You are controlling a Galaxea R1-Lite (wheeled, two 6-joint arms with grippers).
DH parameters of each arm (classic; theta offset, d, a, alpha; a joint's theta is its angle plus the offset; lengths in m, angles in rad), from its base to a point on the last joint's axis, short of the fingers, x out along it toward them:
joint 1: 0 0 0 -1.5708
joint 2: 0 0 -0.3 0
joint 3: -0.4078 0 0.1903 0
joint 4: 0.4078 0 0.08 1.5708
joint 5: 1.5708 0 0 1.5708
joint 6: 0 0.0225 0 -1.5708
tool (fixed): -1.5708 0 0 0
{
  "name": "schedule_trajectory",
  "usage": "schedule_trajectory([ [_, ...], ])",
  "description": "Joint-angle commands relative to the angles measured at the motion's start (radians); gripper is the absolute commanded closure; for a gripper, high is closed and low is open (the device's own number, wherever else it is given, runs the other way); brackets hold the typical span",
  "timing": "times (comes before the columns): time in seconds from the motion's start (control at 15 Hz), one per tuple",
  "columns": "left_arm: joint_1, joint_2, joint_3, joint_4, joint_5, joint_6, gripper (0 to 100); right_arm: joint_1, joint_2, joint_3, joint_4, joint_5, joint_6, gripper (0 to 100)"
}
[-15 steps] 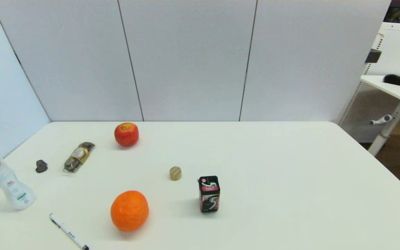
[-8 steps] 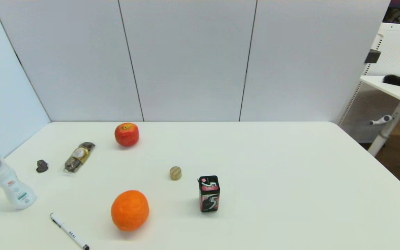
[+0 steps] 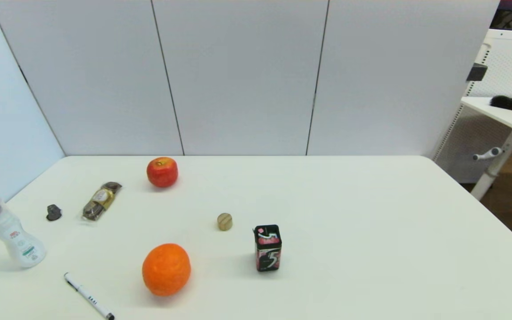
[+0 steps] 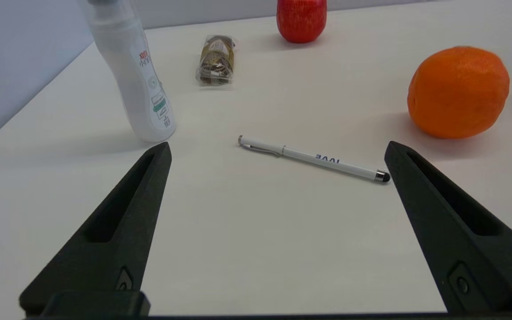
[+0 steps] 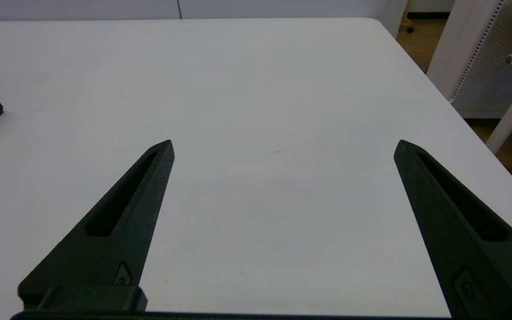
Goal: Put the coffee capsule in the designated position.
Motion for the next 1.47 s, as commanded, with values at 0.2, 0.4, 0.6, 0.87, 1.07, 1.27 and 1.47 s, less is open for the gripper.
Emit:
schedule_trajectory([
  [0.2,0.0,-0.003,0.002,0.006,0.007,-0.071,0,0.0,0.001,0.0,0.0,0.0,0.0,0],
  [0.4,0.0,-0.002,0.002,0.006,0.012,-0.081,0,0.0,0.001,0.0,0.0,0.0,0.0,0],
  [0.6,0.0,-0.002,0.002,0.004,0.012,-0.081,0,0.0,0.001,0.0,0.0,0.0,0.0,0],
  [0.87,0.0,-0.002,0.002,0.004,0.012,-0.081,0,0.0,0.001,0.0,0.0,0.0,0.0,0],
  [1.07,0.0,-0.002,0.002,0.004,0.012,-0.081,0,0.0,0.001,0.0,0.0,0.0,-0.002,0],
  [1.27,0.0,-0.002,0.002,0.006,0.012,-0.081,0,0.0,0.001,0.005,-0.008,0.0,-0.005,0],
  [1.47,0.0,-0.002,0.002,0.006,0.012,-0.081,0,0.0,0.001,0.002,0.0,0.0,0.0,0],
])
